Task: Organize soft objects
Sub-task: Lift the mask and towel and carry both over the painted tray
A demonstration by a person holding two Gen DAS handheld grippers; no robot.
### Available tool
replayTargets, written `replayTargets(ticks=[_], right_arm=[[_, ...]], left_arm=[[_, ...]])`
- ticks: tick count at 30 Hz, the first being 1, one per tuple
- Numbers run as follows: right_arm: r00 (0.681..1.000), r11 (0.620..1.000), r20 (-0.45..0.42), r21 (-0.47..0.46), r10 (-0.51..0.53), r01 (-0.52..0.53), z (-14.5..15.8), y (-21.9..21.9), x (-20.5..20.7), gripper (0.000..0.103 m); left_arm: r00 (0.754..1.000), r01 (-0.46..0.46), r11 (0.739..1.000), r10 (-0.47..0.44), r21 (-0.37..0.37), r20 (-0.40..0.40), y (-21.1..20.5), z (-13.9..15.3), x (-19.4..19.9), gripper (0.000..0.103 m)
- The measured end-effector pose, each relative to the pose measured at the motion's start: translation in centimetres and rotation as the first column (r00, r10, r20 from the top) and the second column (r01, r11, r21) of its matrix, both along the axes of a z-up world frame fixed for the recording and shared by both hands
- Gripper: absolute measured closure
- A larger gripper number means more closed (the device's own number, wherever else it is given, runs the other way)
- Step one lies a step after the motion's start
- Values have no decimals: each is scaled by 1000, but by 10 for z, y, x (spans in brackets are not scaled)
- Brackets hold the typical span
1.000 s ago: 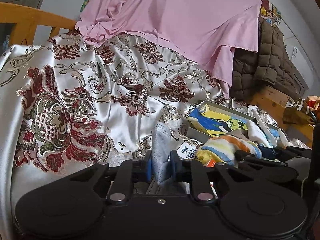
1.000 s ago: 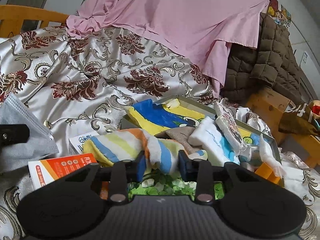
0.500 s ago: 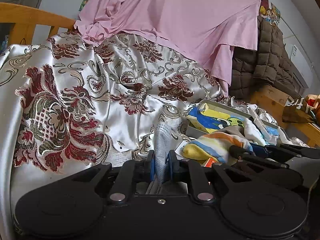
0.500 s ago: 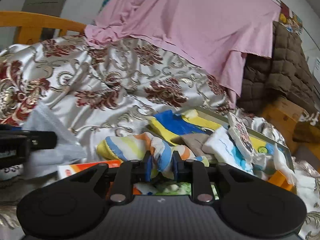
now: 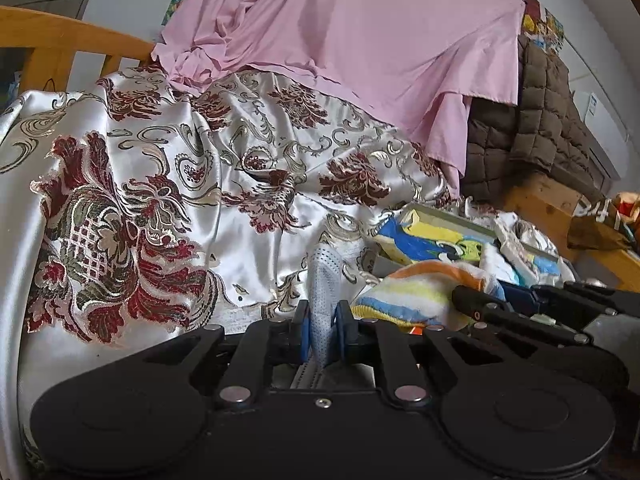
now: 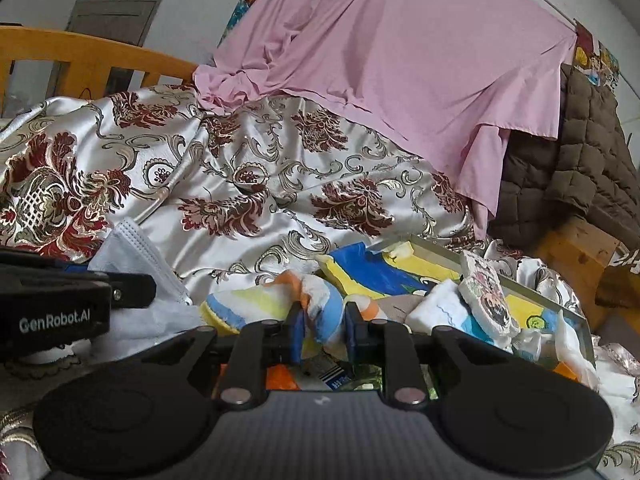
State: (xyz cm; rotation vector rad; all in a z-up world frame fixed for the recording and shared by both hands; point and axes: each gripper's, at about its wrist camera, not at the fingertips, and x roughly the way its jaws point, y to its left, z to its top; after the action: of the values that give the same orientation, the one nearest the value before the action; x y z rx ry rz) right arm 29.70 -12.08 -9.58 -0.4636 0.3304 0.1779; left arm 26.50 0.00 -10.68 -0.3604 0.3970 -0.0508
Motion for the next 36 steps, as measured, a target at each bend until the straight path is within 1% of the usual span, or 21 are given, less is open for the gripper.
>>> replayTargets(ticks=[2, 4, 7, 10, 13, 14, 17, 19, 23, 26, 27, 30, 33, 36], right_arm=[[1000, 1000, 10, 11, 6, -6, 4, -1, 1, 81], [1000, 1000, 24, 22, 13, -14, 9, -1, 3, 81], [999, 998, 40, 62, 21, -23, 19, -7, 8, 81], [997, 994, 71, 103, 13, -21, 32, -18, 15, 81], [995, 986, 103, 165, -14, -4, 47, -35, 23, 81], [992, 980, 118, 196, -45, 21, 52, -42, 26, 81], [985, 966, 146, 255, -93, 54, 64, -69, 35, 81], [978, 948, 153, 305, -140, 88, 70, -91, 41, 81], [963, 910, 158, 389, -219, 143, 72, -134, 51, 81], [953, 856, 121, 482, -279, 189, 70, -168, 60, 81], [948, 836, 108, 509, -299, 206, 69, -179, 62, 81], [932, 795, 90, 554, -352, 247, 65, -203, 68, 81], [917, 765, 62, 575, -395, 290, 60, -221, 74, 81], [906, 744, 28, 583, -422, 328, 55, -235, 78, 80]], left_arm=[[1000, -7, 1000, 7, -4, 17, -1, 4, 0, 90], [999, -9, 1000, 9, 10, 36, -4, 8, 0, 91], [999, -12, 1000, 11, 15, 52, -9, 16, 3, 91], [997, -37, 999, 39, -27, 71, -9, 28, 10, 91], [993, -53, 997, 58, -54, 98, -14, 43, 21, 91], [993, -51, 997, 57, -57, 106, -17, 48, 26, 91], [991, -24, 999, 29, -47, 132, -33, 63, 47, 91], [988, 14, 1000, -13, -3, 155, -52, 73, 63, 91], [980, 86, 995, -92, 42, 177, -86, 90, 98, 91], [976, 110, 991, -122, 74, 180, -112, 97, 126, 91], [976, 117, 990, -129, 76, 177, -119, 98, 134, 91], [974, 156, 984, -168, 84, 154, -142, 100, 158, 91], [969, 207, 971, -220, 116, 113, -165, 96, 180, 91], [967, 236, 963, -246, 132, 69, -180, 91, 198, 91]])
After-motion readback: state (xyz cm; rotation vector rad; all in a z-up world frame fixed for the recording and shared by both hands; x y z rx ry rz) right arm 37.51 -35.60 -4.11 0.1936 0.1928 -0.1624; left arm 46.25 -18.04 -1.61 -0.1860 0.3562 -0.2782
